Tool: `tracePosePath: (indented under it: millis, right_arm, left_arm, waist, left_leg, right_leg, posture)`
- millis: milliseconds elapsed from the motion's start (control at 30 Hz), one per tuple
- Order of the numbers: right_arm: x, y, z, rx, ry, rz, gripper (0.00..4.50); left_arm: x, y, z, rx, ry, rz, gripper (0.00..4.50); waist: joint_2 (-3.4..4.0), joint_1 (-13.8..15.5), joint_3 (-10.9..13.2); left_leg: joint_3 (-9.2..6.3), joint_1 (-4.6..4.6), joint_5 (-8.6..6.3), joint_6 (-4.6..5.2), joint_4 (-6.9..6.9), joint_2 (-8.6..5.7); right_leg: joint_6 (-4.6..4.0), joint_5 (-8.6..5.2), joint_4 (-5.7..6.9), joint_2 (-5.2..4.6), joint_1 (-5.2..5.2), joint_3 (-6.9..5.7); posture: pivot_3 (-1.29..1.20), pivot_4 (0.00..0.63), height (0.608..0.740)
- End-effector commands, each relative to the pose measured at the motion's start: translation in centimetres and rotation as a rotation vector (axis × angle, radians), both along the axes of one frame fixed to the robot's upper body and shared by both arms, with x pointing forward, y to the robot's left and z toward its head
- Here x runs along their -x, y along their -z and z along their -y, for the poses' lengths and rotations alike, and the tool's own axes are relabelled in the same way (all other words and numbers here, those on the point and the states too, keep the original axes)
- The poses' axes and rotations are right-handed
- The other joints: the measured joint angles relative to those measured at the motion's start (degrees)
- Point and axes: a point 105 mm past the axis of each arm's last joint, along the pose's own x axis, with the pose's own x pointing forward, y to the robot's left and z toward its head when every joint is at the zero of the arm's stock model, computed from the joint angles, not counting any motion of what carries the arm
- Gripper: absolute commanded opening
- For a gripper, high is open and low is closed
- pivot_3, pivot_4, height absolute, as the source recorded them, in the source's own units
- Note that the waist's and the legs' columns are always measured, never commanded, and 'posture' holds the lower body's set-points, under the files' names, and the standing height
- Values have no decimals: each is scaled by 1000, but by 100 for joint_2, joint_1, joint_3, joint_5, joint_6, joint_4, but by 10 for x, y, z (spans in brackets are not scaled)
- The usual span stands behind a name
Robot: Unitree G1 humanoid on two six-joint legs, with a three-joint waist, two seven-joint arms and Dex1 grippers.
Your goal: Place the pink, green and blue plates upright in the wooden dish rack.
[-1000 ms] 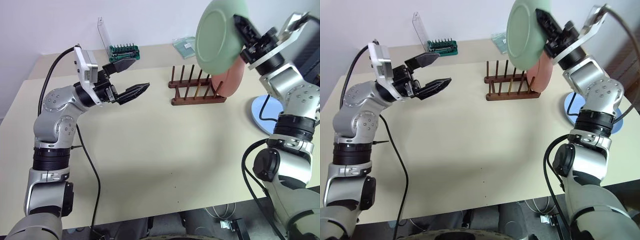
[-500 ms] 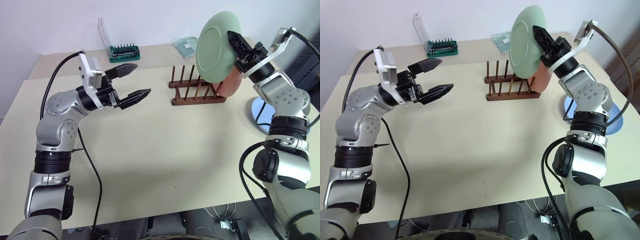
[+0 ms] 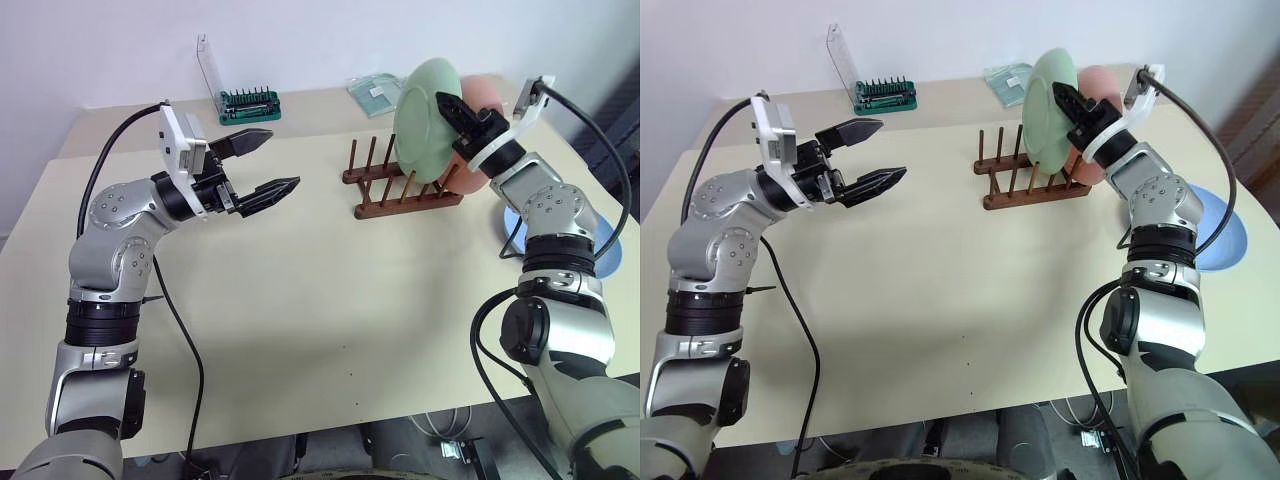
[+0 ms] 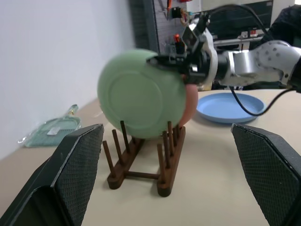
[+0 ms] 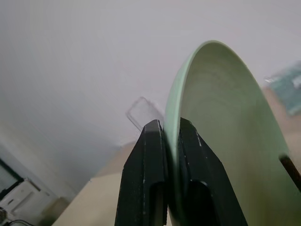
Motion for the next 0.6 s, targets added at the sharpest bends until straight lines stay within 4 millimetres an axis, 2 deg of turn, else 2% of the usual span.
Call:
tracePosePath:
  millis: [33,233,600]
  right_arm:
    - [6,-36,3,-34,2,106,0]
    - [9,-46,-2,-35,-17,127,0]
    - [2,-19,5,-21,21,53,0]
  left_arm:
    - [3,-14,0,0,-6,52,4461]
    - [2,-16,0,10,-6,49,4461]
    - [3,-17,-1,14,-13,49,4461]
  waist:
    - [0,-3,0]
    - [0,3,0]
    - [0,7,0]
  left_leg:
    - [0,0,0,0,0,0]
    - [0,0,0,0,0,0]
    - [1,0,0,0,0,0]
  right_leg:
    - [0,0,0,0,0,0]
    - [0,0,0,0,1,0]
    - [0,0,0,0,1,0]
  posture:
    - [0,150,740]
    - [0,150,740]
    - [0,150,740]
